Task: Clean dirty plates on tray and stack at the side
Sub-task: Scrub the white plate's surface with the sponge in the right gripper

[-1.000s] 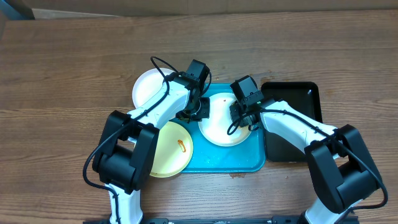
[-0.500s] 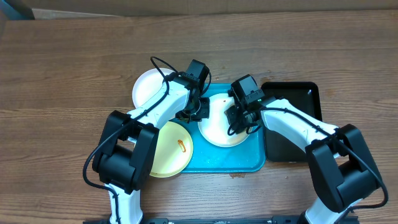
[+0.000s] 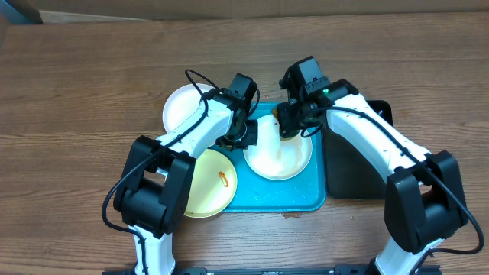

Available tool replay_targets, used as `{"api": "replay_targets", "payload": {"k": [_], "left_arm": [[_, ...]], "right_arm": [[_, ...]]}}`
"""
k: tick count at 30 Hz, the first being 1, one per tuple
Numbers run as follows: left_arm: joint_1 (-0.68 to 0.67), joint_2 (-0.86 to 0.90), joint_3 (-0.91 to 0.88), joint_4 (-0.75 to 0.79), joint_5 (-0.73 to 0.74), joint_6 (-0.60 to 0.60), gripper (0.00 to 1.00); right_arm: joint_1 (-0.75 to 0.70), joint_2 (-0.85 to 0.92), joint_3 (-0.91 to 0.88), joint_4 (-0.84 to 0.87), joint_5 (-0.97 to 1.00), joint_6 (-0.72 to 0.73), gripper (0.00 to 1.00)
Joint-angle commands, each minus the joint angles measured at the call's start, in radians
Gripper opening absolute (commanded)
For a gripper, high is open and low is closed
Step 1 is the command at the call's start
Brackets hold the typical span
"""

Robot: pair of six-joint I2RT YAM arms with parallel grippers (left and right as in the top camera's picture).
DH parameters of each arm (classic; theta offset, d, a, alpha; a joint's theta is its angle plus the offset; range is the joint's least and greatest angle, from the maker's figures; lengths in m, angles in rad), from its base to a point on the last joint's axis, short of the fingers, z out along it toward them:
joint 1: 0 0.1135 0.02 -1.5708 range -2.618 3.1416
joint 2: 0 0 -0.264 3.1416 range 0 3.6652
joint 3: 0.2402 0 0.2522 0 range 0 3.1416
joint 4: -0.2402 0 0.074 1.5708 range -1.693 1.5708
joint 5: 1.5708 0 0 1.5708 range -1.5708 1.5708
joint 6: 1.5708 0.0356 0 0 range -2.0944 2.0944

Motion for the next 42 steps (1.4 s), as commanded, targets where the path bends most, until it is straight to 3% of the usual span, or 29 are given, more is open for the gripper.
{"api": "replay_targets", "payload": {"k": [1, 19, 25, 42], "left_arm": [[0.004, 0.011, 0.018, 0.002, -0.007, 0.002, 0.04], [0.004, 0.011, 0.018, 0.002, -0.007, 0.002, 0.04], [0.004, 0.011, 0.018, 0.002, -0.007, 0.002, 0.04], [0.004, 0.011, 0.018, 0.003, -0.007, 0.002, 0.04]], "right_arm": [[0.000, -0.008, 0.004, -0.002, 0.078, -0.008, 0.04], [0.000, 0.106, -0.096, 0.216, 0.051, -0.130, 0.04], [0.000, 0.182, -0.096, 0.228, 0.047, -0.131, 0.04], [0.001, 0.183, -0.096, 0.259, -0.007, -0.217, 0.04]]}}
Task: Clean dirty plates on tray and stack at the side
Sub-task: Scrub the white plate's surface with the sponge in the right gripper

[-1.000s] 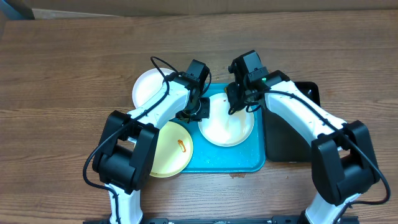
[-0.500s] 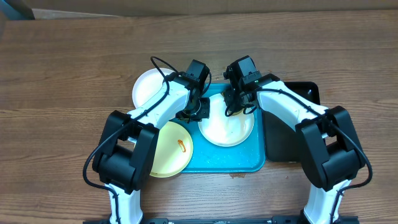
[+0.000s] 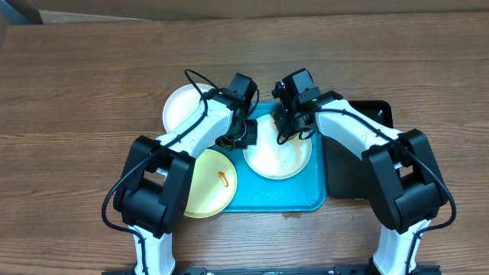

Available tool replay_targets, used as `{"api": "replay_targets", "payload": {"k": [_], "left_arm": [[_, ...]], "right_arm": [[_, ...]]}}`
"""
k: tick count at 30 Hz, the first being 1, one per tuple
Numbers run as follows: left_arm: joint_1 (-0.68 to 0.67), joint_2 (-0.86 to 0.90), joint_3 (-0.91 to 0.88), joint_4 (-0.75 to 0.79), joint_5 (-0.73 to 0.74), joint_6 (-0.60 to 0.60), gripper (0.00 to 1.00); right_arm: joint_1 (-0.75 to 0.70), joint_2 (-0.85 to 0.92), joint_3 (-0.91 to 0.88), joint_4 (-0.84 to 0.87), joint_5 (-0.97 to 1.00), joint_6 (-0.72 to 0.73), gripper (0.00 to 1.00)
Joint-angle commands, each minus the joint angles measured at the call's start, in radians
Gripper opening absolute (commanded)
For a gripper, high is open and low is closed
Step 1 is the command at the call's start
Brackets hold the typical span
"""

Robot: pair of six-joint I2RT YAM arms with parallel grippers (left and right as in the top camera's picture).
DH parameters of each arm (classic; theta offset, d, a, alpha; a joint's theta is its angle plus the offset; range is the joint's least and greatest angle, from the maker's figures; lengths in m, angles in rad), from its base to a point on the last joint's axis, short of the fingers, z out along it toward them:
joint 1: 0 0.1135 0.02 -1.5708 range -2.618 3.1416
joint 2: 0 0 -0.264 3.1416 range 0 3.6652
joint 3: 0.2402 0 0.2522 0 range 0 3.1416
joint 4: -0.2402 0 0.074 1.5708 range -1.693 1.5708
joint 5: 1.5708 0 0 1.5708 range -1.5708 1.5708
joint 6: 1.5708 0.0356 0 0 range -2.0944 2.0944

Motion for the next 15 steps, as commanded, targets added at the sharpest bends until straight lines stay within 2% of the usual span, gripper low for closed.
{"api": "replay_targets", "payload": {"k": [1, 15], "left_arm": [[0.003, 0.011, 0.018, 0.003, -0.006, 0.002, 0.04], [0.003, 0.011, 0.018, 0.004, -0.006, 0.002, 0.04]], "right_arm": [[0.001, 0.037, -0.006, 0.006, -0.056, -0.026, 0.04], [0.027, 0.037, -0.006, -0.003, -0.101, -0.048, 0.04]]}}
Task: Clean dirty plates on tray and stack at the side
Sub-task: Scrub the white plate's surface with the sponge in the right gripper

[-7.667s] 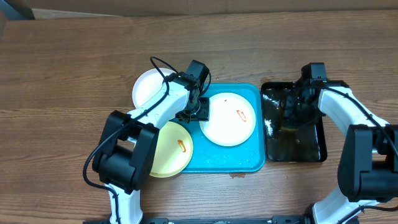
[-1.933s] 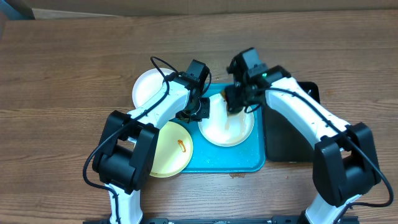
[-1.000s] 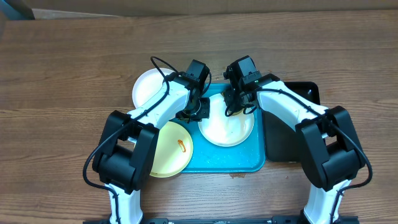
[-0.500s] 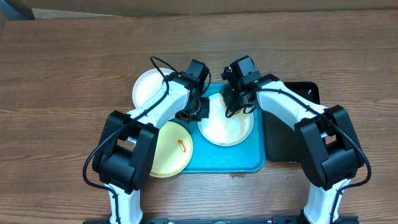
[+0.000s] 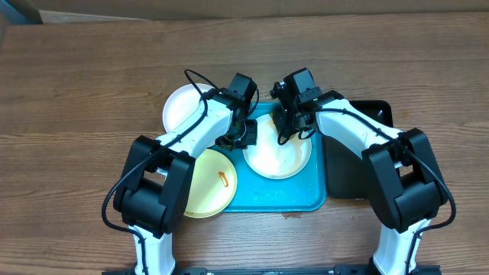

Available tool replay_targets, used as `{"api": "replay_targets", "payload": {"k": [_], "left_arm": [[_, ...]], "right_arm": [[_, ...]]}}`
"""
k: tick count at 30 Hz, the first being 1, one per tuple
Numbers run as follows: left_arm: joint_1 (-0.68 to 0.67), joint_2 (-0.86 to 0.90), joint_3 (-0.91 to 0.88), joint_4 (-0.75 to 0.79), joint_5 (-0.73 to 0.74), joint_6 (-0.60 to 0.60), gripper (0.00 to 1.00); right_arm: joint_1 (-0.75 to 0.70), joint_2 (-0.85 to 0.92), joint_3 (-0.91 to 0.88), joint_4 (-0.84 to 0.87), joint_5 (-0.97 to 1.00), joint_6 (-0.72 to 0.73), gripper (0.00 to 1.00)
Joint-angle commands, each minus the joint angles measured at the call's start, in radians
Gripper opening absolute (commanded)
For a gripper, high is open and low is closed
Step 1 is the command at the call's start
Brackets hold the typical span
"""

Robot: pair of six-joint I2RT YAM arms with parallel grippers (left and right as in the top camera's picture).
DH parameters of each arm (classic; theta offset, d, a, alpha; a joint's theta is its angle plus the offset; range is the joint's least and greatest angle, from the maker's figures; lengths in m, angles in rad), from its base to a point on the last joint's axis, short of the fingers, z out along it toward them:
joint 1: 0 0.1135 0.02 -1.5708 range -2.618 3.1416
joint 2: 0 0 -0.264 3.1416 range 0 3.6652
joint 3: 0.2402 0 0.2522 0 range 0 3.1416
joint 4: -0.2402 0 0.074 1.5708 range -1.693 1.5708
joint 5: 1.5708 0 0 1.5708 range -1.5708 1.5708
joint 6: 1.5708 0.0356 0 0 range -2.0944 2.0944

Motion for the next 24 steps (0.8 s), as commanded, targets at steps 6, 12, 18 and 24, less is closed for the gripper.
{"api": "replay_targets", "payload": {"k": [6, 12, 18, 24], "left_arm": [[0.003, 0.011, 0.018, 0.005, -0.006, 0.003, 0.04], [0.003, 0.011, 0.018, 0.005, -0.006, 0.003, 0.04], [0.003, 0.011, 0.018, 0.004, -0.006, 0.006, 0.04], [0.003, 0.011, 0.018, 0.004, -0.006, 0.006, 0.04]], "right_arm": [[0.077, 0.035, -0.006, -0.009, 0.002, -0.010, 0.04], [0.102, 0.034, 0.002, -0.039, 0.026, -0.026, 0.04], [0.081, 0.021, 0.074, -0.182, -0.074, -0.026, 0.04], [0.025, -0.045, 0.140, -0.301, -0.183, -0.082, 0.04]]}}
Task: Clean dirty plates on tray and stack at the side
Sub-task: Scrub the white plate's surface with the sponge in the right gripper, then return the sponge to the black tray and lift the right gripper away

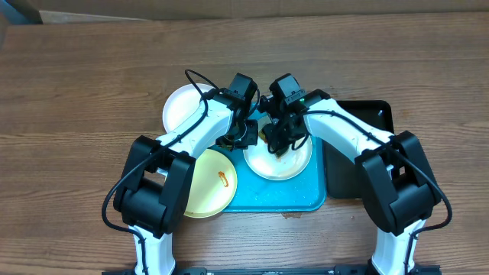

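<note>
A white plate point(289, 162) lies on the blue tray point(263, 197). My left gripper point(246, 140) is at the plate's left rim and looks shut on it. Over the plate's upper left part is my right gripper point(273, 142), shut on a small yellowish sponge point(264, 136) that is pressed to the plate. A yellow plate point(200, 187) with an orange smear point(223, 180) overlaps the tray's left edge. Another white plate point(181, 107) rests on the table left of the tray.
A black tray point(353, 172) sits right of the blue tray, under my right arm. The wooden table point(76, 114) extends to the left and back. The two wrists are close together over the blue tray's back edge.
My right gripper has moved left and a little forward over the white plate, toward my left gripper. The left arm and all plates are where they were.
My right gripper was first at the white plate's back right rim, with the left gripper at its left rim. It then stood further left over the plate's back part, twice. Now it is over the plate's upper left, beside the unmoved left gripper.
</note>
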Available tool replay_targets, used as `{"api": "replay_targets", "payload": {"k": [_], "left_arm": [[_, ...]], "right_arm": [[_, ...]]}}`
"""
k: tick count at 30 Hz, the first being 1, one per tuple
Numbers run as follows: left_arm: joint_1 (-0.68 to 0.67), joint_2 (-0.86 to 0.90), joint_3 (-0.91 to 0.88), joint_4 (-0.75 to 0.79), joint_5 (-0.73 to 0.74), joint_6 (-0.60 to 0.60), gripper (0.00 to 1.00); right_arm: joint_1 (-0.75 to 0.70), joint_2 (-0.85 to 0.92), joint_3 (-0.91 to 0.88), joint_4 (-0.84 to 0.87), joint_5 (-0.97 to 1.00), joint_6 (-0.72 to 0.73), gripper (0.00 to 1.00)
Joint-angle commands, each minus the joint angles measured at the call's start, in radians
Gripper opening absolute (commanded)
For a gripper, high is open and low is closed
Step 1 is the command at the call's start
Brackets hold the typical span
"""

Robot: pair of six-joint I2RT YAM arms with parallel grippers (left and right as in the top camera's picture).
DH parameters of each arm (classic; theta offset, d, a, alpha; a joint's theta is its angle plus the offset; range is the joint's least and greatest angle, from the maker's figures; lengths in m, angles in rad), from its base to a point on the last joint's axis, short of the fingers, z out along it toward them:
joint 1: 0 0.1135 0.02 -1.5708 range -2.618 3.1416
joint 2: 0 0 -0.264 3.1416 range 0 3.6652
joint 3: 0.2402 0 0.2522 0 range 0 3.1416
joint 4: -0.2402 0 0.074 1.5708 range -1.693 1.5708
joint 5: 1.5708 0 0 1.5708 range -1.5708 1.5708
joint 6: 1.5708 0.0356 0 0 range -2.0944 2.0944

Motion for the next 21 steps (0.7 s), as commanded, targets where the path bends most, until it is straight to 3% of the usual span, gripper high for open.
{"api": "replay_targets", "payload": {"k": [1, 12, 21], "left_arm": [[0.004, 0.011, 0.018, 0.004, -0.008, 0.007, 0.04], [0.004, 0.011, 0.018, 0.003, -0.007, 0.007, 0.06], [0.003, 0.011, 0.018, 0.008, -0.007, 0.007, 0.11]], "right_arm": [[-0.050, -0.062, 0.069, -0.068, -0.087, -0.048, 0.04], [-0.358, -0.213, 0.078, -0.293, -0.075, -0.060, 0.04], [-0.510, -0.212, -0.027, -0.245, 0.035, 0.044, 0.04]]}}
